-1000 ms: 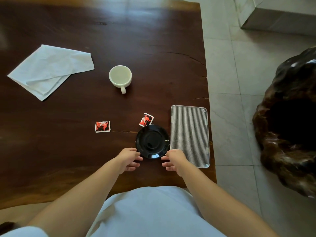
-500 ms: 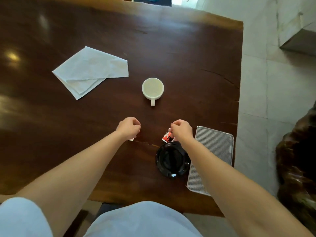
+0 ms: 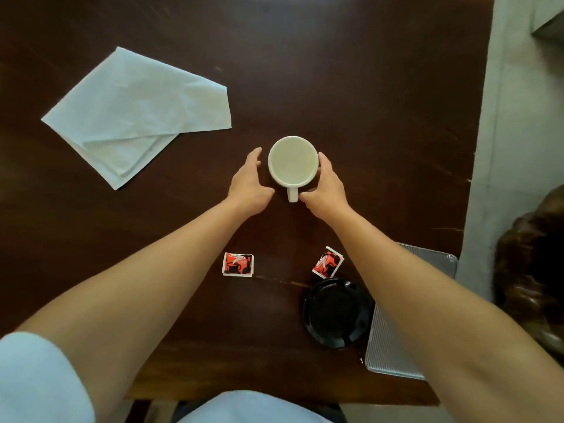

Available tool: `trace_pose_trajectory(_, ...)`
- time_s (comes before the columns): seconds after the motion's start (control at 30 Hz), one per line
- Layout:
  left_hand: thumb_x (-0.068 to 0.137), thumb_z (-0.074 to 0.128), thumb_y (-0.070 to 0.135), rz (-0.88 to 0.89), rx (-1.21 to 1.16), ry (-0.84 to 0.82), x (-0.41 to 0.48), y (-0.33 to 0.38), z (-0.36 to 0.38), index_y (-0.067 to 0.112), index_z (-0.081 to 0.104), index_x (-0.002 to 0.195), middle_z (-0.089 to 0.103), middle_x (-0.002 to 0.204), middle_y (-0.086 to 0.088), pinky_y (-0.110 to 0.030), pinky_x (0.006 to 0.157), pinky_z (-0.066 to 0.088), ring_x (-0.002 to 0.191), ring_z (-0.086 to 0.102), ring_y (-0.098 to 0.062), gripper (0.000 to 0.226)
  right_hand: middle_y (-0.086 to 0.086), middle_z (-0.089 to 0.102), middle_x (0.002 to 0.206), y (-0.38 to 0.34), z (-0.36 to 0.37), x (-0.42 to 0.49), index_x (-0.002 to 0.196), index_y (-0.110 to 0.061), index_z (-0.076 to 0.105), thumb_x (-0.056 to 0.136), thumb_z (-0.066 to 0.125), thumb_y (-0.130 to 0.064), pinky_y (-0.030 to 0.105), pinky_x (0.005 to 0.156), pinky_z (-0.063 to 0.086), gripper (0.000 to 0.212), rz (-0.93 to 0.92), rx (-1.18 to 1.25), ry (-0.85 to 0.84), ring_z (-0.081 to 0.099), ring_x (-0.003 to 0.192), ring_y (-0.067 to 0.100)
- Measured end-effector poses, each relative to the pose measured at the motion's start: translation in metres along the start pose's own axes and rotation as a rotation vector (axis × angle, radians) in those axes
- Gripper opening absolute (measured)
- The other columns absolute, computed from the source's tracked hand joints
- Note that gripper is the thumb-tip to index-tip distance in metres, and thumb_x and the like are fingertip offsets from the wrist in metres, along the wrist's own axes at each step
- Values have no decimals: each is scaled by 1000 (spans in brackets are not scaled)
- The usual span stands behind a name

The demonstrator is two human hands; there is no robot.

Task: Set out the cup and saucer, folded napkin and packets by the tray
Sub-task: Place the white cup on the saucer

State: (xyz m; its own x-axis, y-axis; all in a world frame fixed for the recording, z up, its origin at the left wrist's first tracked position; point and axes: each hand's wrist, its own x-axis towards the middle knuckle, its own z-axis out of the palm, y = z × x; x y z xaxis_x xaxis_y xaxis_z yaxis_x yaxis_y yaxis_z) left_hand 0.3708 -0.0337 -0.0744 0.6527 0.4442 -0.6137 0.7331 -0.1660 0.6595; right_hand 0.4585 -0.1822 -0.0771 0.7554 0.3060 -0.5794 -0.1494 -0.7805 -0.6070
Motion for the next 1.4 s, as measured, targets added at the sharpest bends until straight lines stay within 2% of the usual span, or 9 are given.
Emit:
trace_pose_trajectory(0.13,78,75,1,25,-152,-93,10,-5,6,44,27,151,45,149,4,-38,67,64,107,64,-20,97,1,52,133,2,8,4,150,-30,28,77,80,-5,46,88,59,94,3,72,-13,58,118,24)
trace_pose_trajectory(0.3,65,83,19,85,-189,-81,-4,-10,10,54,39,130,50,105,29,-43,84,60,111,53,-16,86,-3,54,118,3,17,-13,141,-25,36,77,83,-11,42,81,62,81,33,105,12,62,108,21)
trace_pose_trajectory(0.37,63,84,14,101,-153,-65,-14,-17,13,52,39,130,48,98,32,-27,80,55,106,49,-10,89,-2,55,116,6,21,-27,140,-24,37,77,83,-11,39,77,63,79,36,112,24,64,105,20)
trace_pose_trajectory(0.47,67,85,7,101,-120,-47,-35,-25,17,43,41,140,53,111,25,-15,72,39,109,44,-5,93,-3,54,115,14,21,-51,142,-23,37,78,83,-11,35,74,63,79,19,122,23,63,103,18)
trace_pose_trajectory(0.73,74,82,5,198,-58,22,-121,-24,45,34,42,141,52,114,17,-19,74,41,105,47,-5,83,-4,58,113,45,3,-126,136,-24,42,76,84,-18,43,85,60,74,-33,150,41,62,102,17)
trace_pose_trajectory(0.9,74,78,5,213,-31,15,-179,-31,68,44,45,126,53,97,27,-10,63,37,86,52,3,73,-6,58,109,74,-9,-180,132,-25,47,74,84,-24,46,86,59,69,-26,178,19,61,103,18)
trace_pose_trajectory(1.07,75,78,4,176,-53,10,-226,-45,102,48,42,120,54,104,21,-20,73,44,98,53,-4,73,-2,59,114,111,-8,-224,129,-26,48,75,82,-25,46,87,59,64,-9,175,23,60,103,18)
trace_pose_trajectory(1.2,78,74,0,149,-10,31,-251,-59,123,40,45,132,52,106,19,-17,69,40,101,49,-4,73,0,62,115,137,-7,-247,127,-24,50,79,79,-28,42,89,56,57,-15,139,39,60,103,20)
trace_pose_trajectory(1.4,82,72,-2,126,36,14,-274,-72,146,33,45,136,55,115,10,-32,86,50,109,53,-12,70,0,61,117,167,-3,-269,133,-23,49,86,76,-22,20,61,42,54,-1,122,47,55,92,12)
